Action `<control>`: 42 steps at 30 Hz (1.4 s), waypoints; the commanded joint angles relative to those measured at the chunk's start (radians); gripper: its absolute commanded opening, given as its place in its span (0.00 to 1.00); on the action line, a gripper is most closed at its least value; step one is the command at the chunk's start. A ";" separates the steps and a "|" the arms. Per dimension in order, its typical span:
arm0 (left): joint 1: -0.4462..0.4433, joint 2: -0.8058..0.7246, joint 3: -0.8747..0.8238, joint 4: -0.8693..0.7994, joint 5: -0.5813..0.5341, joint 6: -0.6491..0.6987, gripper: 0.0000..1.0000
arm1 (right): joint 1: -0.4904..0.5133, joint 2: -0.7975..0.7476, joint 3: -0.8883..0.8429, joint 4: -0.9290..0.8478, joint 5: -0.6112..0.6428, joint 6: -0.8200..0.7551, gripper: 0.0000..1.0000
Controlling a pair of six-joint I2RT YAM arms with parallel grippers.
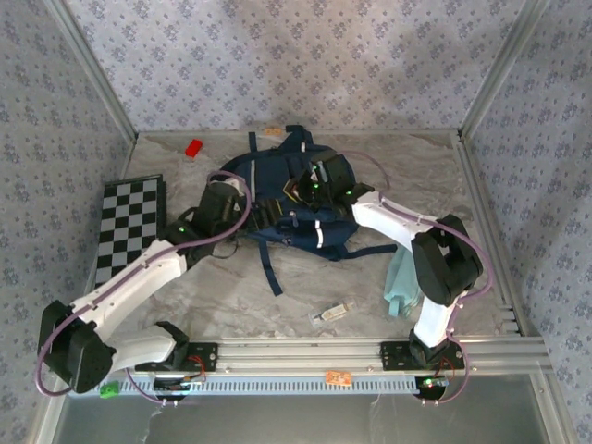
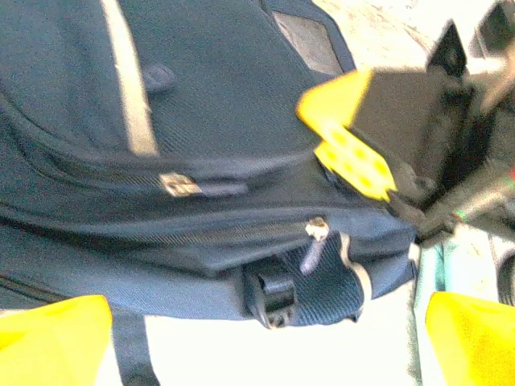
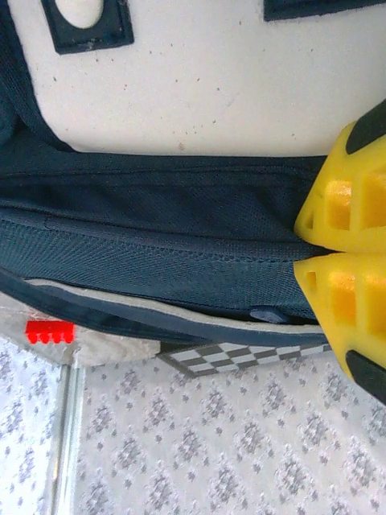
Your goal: Pack the student bag
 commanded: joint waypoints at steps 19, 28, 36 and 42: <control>-0.295 0.330 0.132 0.087 -0.553 0.094 1.00 | -0.007 -0.125 0.005 0.213 0.039 0.138 0.00; -0.288 0.479 0.287 -0.126 -0.777 -0.117 1.00 | 0.002 -0.132 -0.020 0.241 0.055 0.167 0.00; -0.263 0.363 0.183 -0.078 -0.728 -0.079 0.77 | -0.014 -0.128 -0.019 0.235 0.042 0.158 0.00; -0.233 0.289 0.148 -0.049 -0.490 0.096 0.75 | -0.021 -0.111 0.016 0.220 0.024 0.157 0.00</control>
